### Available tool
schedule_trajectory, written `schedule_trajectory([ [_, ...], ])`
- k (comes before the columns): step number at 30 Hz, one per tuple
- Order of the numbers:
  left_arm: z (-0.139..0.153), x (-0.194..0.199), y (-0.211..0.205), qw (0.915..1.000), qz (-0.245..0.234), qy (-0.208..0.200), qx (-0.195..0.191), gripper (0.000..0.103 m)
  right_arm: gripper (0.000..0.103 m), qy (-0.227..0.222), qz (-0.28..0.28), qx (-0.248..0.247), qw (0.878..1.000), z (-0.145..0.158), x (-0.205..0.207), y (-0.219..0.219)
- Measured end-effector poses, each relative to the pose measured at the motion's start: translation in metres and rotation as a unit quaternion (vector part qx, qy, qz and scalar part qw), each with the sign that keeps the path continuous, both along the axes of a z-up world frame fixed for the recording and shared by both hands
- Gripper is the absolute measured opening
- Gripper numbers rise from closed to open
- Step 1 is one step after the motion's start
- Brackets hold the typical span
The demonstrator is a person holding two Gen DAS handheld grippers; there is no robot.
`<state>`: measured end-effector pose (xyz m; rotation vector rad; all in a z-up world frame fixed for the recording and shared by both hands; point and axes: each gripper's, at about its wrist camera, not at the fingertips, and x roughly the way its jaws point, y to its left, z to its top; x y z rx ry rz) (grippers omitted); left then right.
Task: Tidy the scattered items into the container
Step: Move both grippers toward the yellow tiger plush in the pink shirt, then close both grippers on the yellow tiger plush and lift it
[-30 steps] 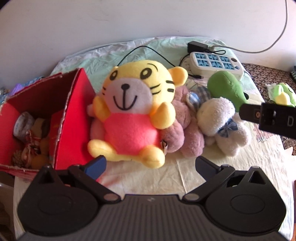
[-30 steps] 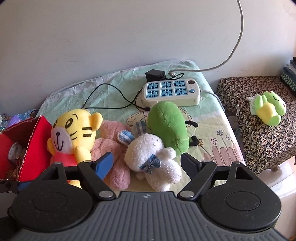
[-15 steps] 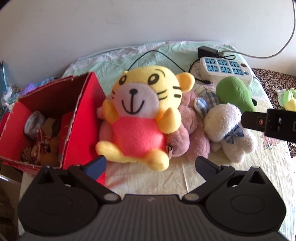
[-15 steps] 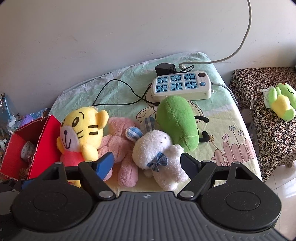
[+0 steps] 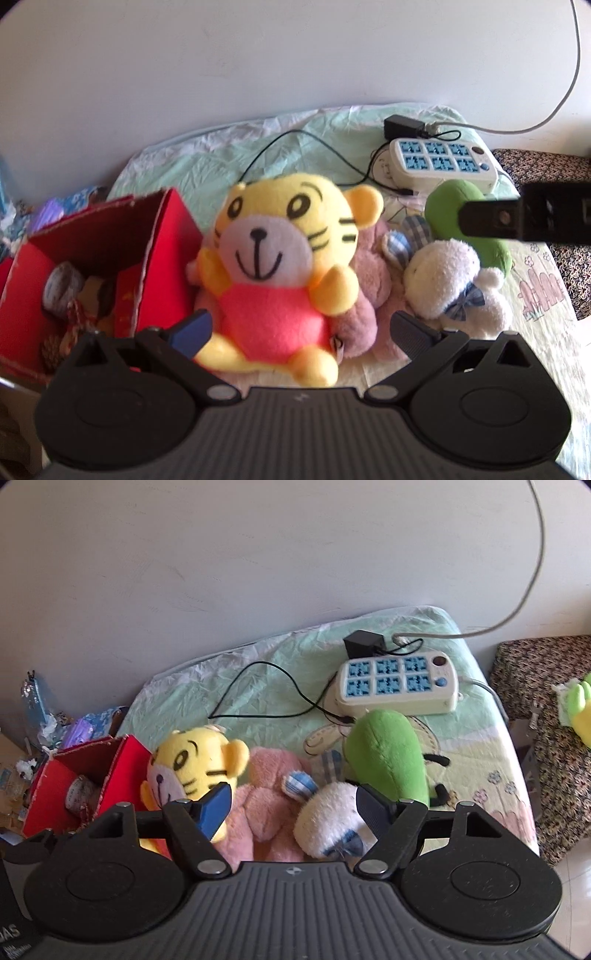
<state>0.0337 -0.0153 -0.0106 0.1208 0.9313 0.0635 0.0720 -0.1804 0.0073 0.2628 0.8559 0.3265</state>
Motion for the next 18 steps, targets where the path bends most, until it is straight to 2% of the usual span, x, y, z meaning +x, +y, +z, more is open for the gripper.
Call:
schedule_trajectory([
  [5,-0.006,0.013,0.001,0.9993,-0.029,-0.01,-0.019,0.102,0.079,0.008,0.042,0.018,0.999,0.003,0.024,0.017],
  [10,-0.015,0.018,0.004,0.9969,-0.062,-0.011,-0.046,0.102,0.08,0.025,0.055,0.027,0.998,-0.003,0.042,0.03],
  [16,-0.028,0.029,0.021,0.9935,-0.075,0.002,-0.086,0.102,0.081,0.027,0.081,0.025,0.996,-0.01,0.058,0.047],
  [18,-0.033,0.033,0.024,0.9933,-0.079,0.004,-0.085,0.102,0.083,0.031,0.103,0.022,0.994,-0.016,0.066,0.057],
])
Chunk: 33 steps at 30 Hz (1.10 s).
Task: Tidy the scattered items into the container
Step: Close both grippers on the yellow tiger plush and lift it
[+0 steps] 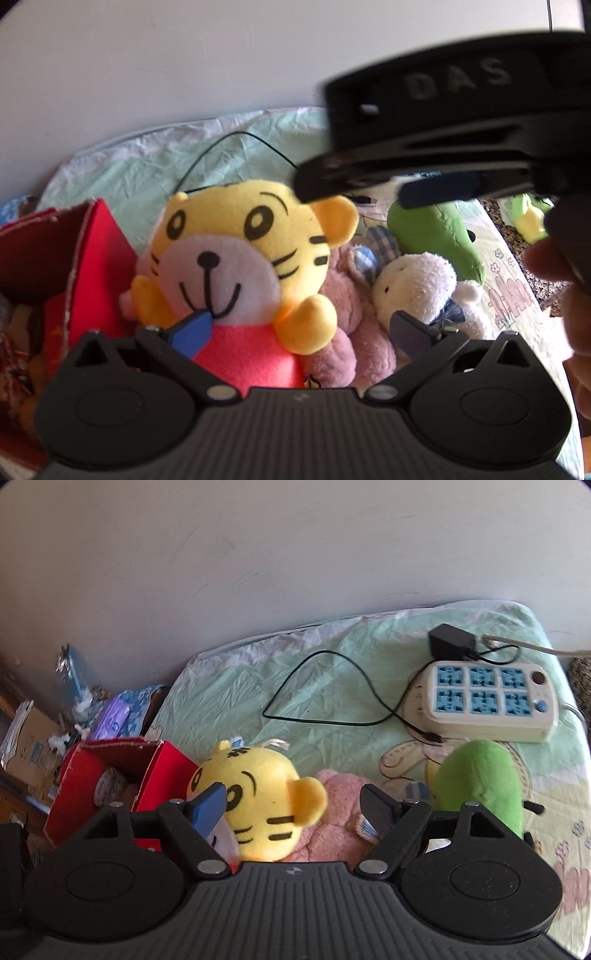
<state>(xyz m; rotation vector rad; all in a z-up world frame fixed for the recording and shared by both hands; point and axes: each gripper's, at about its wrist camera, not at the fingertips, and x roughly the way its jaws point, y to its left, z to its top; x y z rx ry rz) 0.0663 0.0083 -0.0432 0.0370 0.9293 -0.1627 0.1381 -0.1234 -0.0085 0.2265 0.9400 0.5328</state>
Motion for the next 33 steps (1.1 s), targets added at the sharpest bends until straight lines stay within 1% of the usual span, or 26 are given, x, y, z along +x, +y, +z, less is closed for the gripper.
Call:
schedule_trajectory([
  [4,-0.005,0.007,-0.001,0.9998,-0.013,0.001,0.015,0.101,0.083,0.023,0.028,0.008,0.999,-0.013,0.014,0.016],
  [7,-0.01,0.011,0.0,0.9994,-0.014,-0.002,0.032,0.099,0.081,0.033,0.043,-0.002,0.999,-0.021,0.022,0.025],
  [8,-0.011,0.012,0.001,0.9993,-0.018,-0.002,0.034,0.099,0.079,0.046,0.049,-0.001,0.998,-0.026,0.026,0.027],
  [9,-0.012,0.012,0.001,0.9991,-0.022,-0.003,0.037,0.098,0.074,0.062,0.056,0.003,0.996,-0.031,0.028,0.028],
  [10,-0.012,0.011,0.001,0.9989,-0.025,-0.006,0.039,0.095,0.07,0.069,0.059,0.006,0.996,-0.034,0.029,0.029],
  [13,-0.01,0.01,0.003,0.9988,-0.029,-0.01,0.038,0.087,0.059,0.065,0.061,0.011,0.996,-0.034,0.027,0.026],
  [14,-0.008,0.01,0.005,0.999,-0.029,-0.011,0.031,0.087,0.055,0.068,0.059,0.016,0.996,-0.033,0.026,0.024],
  [15,-0.005,0.01,0.008,0.9992,-0.029,-0.013,0.024,0.086,0.053,0.07,0.057,0.023,0.996,-0.031,0.026,0.022],
  [16,-0.002,0.009,0.009,0.9993,-0.026,-0.015,0.021,0.079,0.05,0.07,0.055,0.028,0.996,-0.029,0.025,0.02],
  [17,0.0,0.009,0.01,0.9993,-0.025,-0.017,0.021,0.076,0.048,0.069,0.053,0.032,0.996,-0.027,0.024,0.018],
  [20,0.009,0.007,0.013,0.9993,-0.027,-0.019,0.014,0.069,0.044,0.066,0.047,0.038,0.996,-0.023,0.019,0.011],
  [21,0.013,0.005,0.013,0.9993,-0.028,-0.021,0.012,0.067,0.043,0.064,0.045,0.041,0.996,-0.022,0.016,0.009],
  [23,0.02,0.001,0.012,0.9992,-0.03,-0.026,0.008,0.065,0.04,0.06,0.039,0.051,0.996,-0.017,0.01,0.002],
  [24,0.023,-0.001,0.011,0.9991,-0.031,-0.027,0.008,0.062,0.04,0.059,0.037,0.056,0.996,-0.015,0.007,-0.001],
  [30,0.045,-0.005,-0.001,0.9985,-0.039,-0.032,0.021,0.059,0.038,0.044,0.023,0.063,0.997,0.0,-0.01,-0.015],
  [33,0.054,-0.023,-0.007,0.9976,-0.042,-0.049,0.026,0.058,0.038,0.031,0.014,0.077,0.996,0.011,-0.02,-0.022],
])
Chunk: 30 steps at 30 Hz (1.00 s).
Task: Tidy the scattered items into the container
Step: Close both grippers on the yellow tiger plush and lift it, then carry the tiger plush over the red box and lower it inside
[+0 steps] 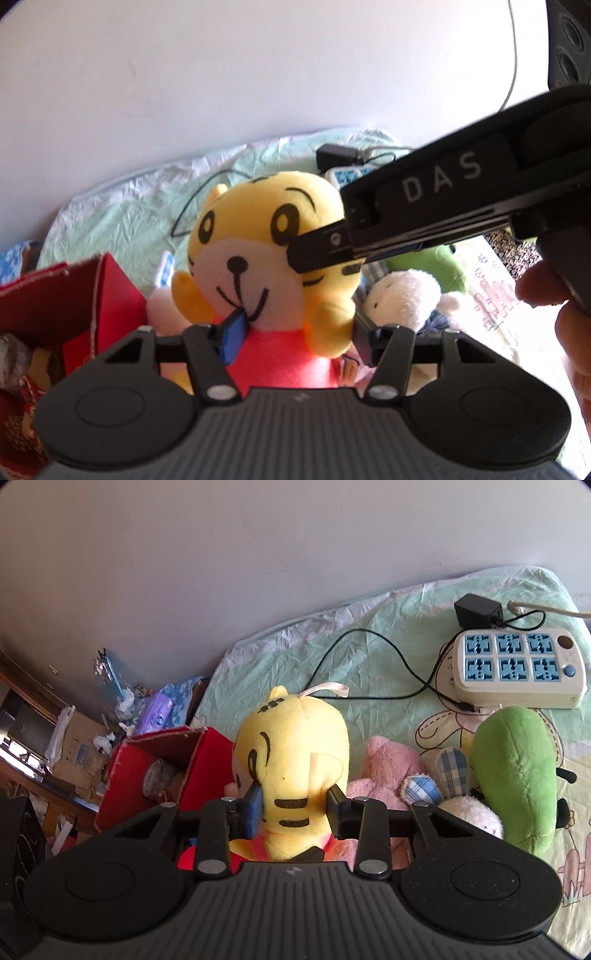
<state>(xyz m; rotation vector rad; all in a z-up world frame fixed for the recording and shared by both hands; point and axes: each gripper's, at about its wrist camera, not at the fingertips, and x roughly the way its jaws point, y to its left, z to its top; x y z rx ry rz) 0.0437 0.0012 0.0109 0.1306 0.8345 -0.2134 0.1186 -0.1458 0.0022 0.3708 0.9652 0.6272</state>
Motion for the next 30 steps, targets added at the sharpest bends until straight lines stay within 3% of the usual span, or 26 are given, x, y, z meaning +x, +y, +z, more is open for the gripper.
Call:
schedule_trajectory([
  [9,0.049,-0.034,-0.007,0.9973,0.01,-0.072,-0.004,0.058,0.037,-0.08,-0.006,0.03,0.996,0.054,-0.028,-0.006],
  [17,0.085,-0.052,0.014,0.9912,0.042,-0.124,-0.019,0.058,0.037,-0.134,0.016,0.051,0.99,0.084,-0.038,0.014],
  [24,0.093,-0.053,0.065,0.9872,0.061,-0.146,-0.016,0.058,0.037,-0.162,0.039,0.055,0.985,0.089,-0.043,0.072],
  [30,0.081,-0.056,0.134,0.9876,0.078,-0.136,0.013,0.058,0.037,-0.131,0.058,0.081,0.986,0.068,-0.041,0.149],
])
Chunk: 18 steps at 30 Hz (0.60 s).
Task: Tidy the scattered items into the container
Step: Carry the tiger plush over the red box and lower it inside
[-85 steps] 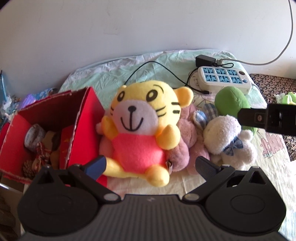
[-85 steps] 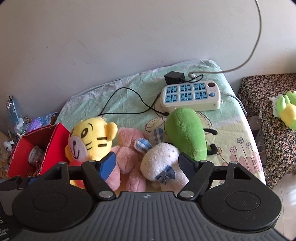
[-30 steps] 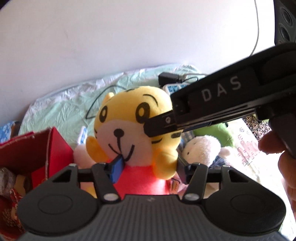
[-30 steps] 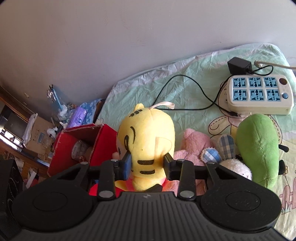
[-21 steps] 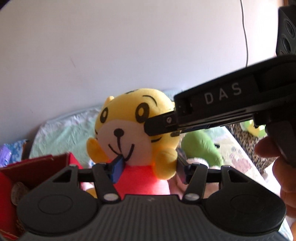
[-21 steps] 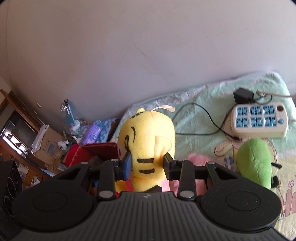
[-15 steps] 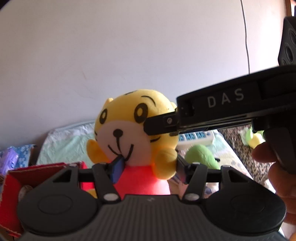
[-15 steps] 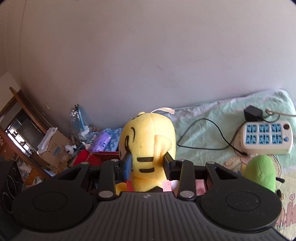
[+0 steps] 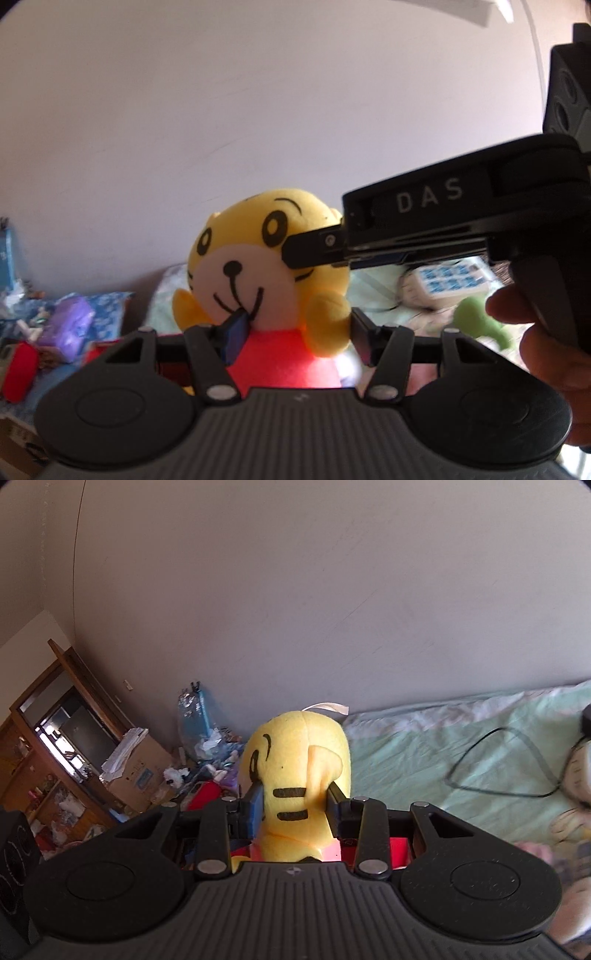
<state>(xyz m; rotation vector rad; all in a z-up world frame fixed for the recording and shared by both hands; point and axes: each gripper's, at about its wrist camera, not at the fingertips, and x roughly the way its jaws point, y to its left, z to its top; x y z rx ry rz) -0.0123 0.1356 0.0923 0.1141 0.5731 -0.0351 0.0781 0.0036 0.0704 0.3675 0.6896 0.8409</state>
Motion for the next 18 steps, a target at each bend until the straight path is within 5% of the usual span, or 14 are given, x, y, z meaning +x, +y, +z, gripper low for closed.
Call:
schedule_trajectory([
  [9,-0.047,0.01,0.099,0.9973,0.027,0.063,0.027,0.043,0.029,0.091,0.047,-0.001,0.995,-0.086,0.015,0.131],
  [11,-0.069,0.011,0.116,0.9946,0.039,0.093,0.027,0.044,0.003,0.108,0.037,-0.018,0.993,-0.104,0.02,0.149],
  [14,-0.102,0.012,0.144,0.9905,0.043,0.131,0.002,0.046,0.001,0.15,0.029,-0.011,0.988,-0.125,0.025,0.158],
  [18,-0.112,0.006,0.154,0.9911,0.026,0.128,-0.024,0.05,0.0,0.155,0.015,-0.029,0.987,-0.126,0.021,0.153],
])
